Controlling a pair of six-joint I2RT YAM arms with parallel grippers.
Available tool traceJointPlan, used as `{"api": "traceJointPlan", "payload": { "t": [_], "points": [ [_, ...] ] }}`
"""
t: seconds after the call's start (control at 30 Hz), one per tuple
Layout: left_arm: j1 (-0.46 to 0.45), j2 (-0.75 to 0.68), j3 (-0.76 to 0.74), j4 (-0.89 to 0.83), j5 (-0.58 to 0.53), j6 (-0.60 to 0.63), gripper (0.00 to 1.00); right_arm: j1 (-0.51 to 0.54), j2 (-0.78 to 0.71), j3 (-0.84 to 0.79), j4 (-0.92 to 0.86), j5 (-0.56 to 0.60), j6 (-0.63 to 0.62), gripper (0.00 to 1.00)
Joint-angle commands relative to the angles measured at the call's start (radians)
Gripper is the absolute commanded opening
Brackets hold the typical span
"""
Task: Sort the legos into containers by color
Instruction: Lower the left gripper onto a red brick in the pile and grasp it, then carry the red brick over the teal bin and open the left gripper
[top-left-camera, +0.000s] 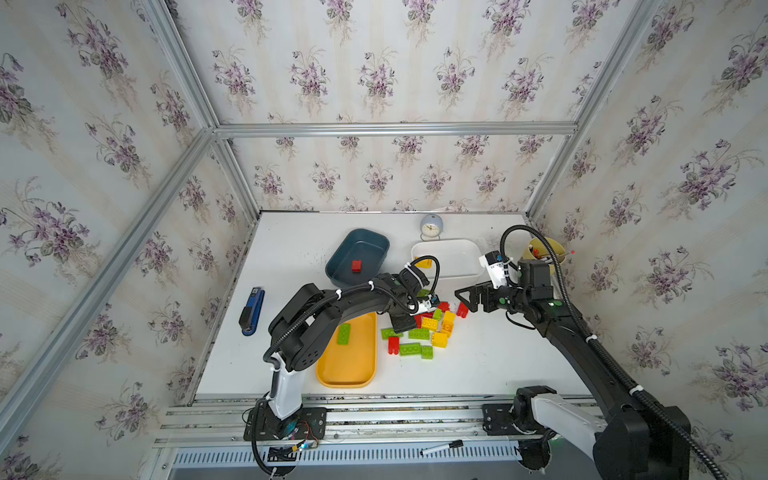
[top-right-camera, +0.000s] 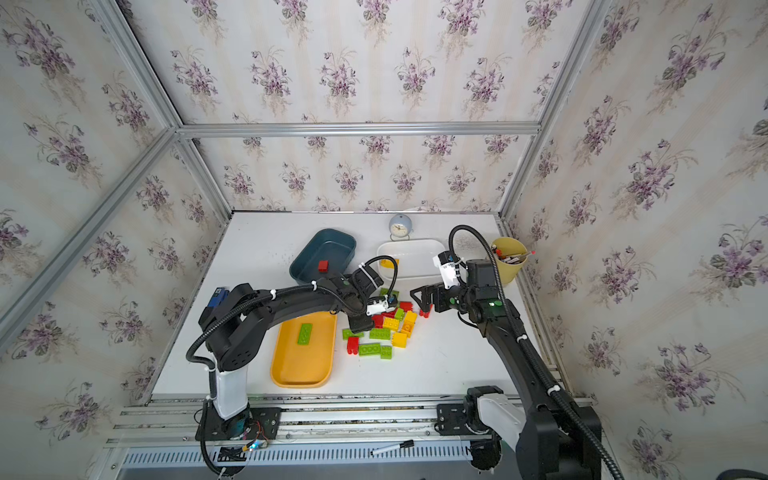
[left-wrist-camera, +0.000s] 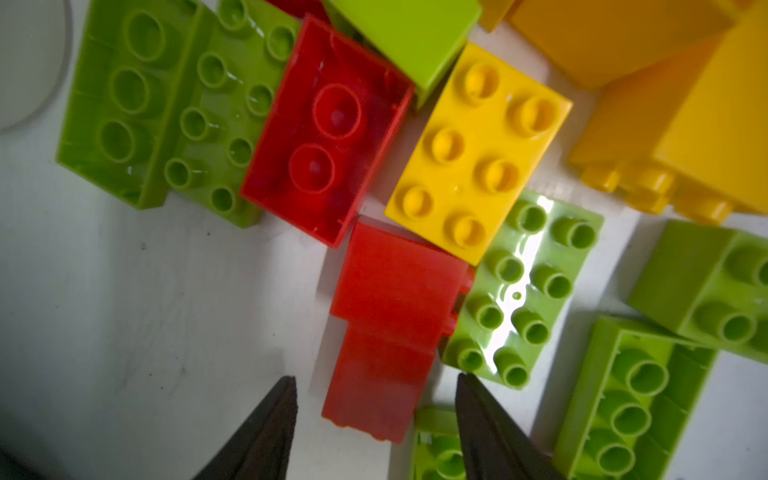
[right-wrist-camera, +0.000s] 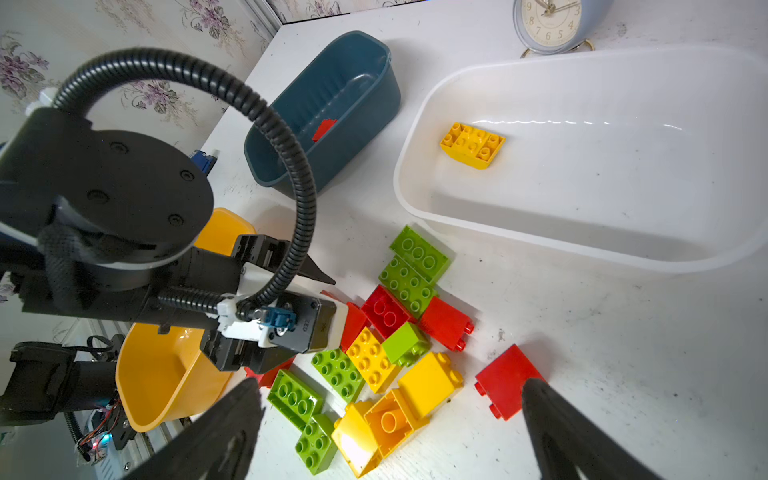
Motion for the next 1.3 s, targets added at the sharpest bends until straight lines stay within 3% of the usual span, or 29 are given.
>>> {"api": "traceJointPlan", "payload": {
  "t": [0.0,0.2,0.67,0.97,1.27],
  "points": [
    [0.000,0.012,0.011,0.009,-0.012,0.023,0.62,0.000,0.002,0.020,-0.006,0.000,-0.011,1.00],
    [-0.001,0.051,0.026,0.014,-0.016,0.015,0.58,0.000,0.000,0.023,-0.015,0.003,-0.015,1.00],
    [0.008,0.010,0.032,-0.023,-0.035,-0.013,0.28,0.000,-0.001,0.022,-0.020,0.006,-0.015,1.00],
    [0.038,-0.077,0.130,-0.098,-0.060,-0.054,0.30,0.000,-0.003,0.031,-0.017,0.008,-0.009,1.00],
    [0.218,-0.051,0.354,-0.137,-0.120,-0.208,0.31,0.000,-0.005,0.045,-0.003,-0.001,0.014,1.00]
  ]
}}
